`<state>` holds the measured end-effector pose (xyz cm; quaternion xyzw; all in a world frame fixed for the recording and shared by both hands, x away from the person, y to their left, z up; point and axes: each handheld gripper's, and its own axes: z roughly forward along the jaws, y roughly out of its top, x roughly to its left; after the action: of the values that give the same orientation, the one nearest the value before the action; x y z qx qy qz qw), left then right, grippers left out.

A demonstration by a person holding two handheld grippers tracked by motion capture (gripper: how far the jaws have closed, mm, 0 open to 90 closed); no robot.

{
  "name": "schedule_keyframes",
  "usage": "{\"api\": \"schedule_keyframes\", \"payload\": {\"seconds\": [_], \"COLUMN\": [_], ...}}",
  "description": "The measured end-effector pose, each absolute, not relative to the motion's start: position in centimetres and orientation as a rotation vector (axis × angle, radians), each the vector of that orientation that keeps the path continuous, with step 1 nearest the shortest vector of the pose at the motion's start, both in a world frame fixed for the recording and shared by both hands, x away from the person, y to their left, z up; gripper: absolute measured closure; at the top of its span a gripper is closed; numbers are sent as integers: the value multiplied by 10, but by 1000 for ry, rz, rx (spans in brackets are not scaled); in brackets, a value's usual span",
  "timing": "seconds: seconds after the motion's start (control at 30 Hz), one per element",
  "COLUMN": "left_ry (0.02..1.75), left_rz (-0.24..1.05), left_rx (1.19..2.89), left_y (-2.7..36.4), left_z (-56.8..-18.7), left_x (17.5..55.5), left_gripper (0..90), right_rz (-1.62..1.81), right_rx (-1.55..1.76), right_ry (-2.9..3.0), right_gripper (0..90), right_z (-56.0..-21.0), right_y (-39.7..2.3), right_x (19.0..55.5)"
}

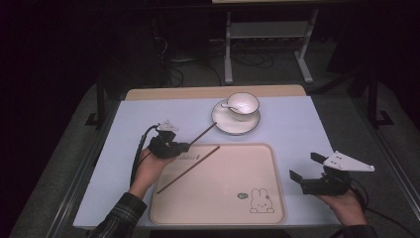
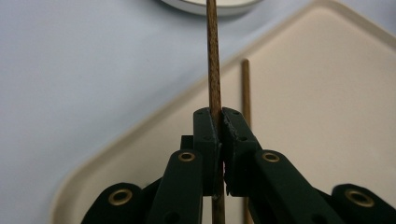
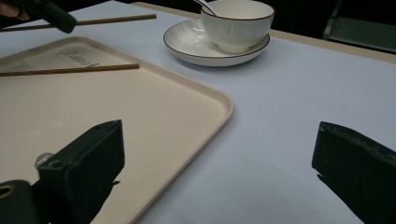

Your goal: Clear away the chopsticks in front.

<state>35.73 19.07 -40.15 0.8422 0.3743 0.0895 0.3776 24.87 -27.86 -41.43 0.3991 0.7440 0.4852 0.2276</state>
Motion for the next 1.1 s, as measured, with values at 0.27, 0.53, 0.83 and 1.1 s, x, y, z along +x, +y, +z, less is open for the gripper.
{"api": "schedule_keyframes", "payload": {"seconds": [0.27, 0.53, 0.83, 1.1], "left_ry": [924, 910, 912, 914], "left_rz": [194, 129, 122, 116], "left_rx": [2193, 2213, 2276, 2287], "left_y": [191, 184, 177, 174], "left_z": [-412, -423, -434, -437], "left_x": [324, 320, 321, 320], "left_gripper": [844, 844, 841, 836], "right_rz": [1335, 1326, 1326, 1328], "right_rx": [1100, 1102, 1103, 1098], "right_ry": [2056, 2057, 2057, 2054], "right_gripper": [18, 18, 19, 19], "right_z": [-415, -415, -415, -414], "right_y": [-278, -277, -278, -279], "right_x": [248, 248, 249, 248]}}
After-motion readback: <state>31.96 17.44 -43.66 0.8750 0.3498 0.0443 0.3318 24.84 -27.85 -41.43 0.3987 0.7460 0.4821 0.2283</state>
